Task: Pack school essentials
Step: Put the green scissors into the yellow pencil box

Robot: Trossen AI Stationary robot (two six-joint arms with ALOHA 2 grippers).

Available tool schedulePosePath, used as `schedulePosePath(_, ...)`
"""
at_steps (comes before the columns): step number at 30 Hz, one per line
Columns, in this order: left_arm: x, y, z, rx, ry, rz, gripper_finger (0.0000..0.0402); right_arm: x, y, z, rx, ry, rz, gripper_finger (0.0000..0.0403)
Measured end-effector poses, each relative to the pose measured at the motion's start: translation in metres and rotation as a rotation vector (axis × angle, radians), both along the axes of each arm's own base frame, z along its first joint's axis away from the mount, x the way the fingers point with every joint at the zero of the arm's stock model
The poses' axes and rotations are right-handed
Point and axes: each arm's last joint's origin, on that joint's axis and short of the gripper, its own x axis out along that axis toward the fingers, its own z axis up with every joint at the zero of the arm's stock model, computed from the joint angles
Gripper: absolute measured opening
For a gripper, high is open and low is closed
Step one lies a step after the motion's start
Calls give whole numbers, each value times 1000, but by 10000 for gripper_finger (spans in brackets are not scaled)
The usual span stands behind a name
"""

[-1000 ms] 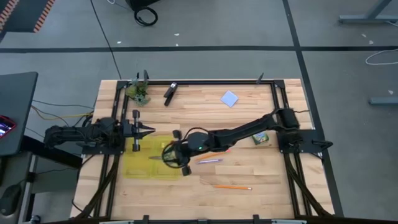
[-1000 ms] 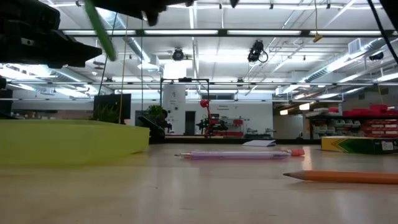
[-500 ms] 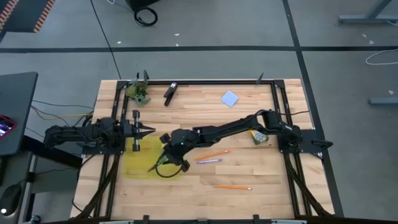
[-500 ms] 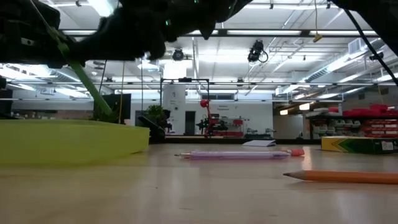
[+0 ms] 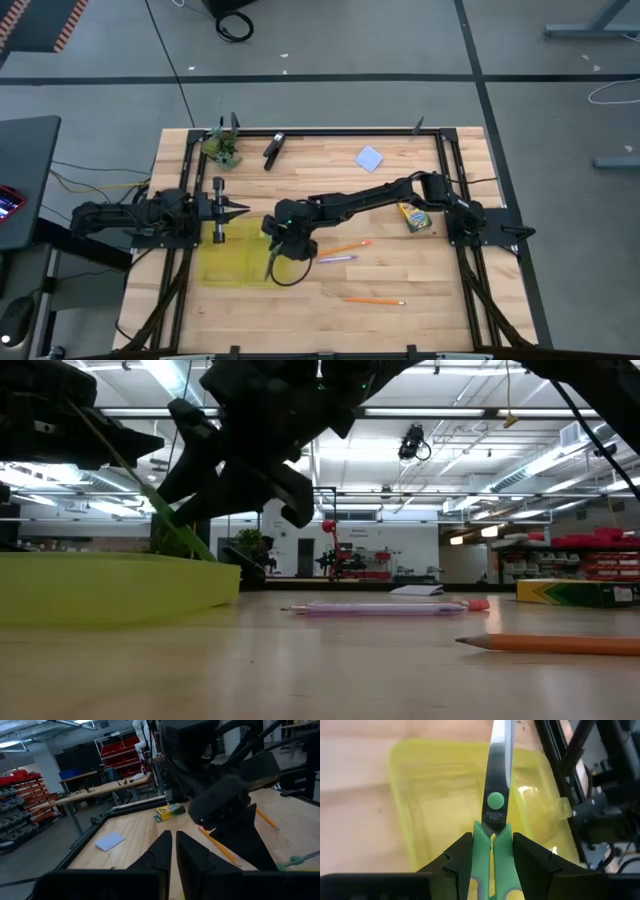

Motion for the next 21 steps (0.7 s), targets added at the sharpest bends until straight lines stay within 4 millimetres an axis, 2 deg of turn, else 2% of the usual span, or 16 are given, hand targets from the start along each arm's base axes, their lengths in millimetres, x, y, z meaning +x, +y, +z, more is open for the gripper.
schedulePosePath(9, 0, 0, 0, 0, -1, 0, 38, 0, -14, -1, -143, -51, 72, 137)
schedulePosePath(15, 0, 0, 0, 0, -1, 0, 40, -2, -23, -6, -149, -23, 69, 137)
schedulePosePath(21, 0, 0, 0, 0, -2, 0, 31, -7, -20, -15, -135, 12, 99, 137)
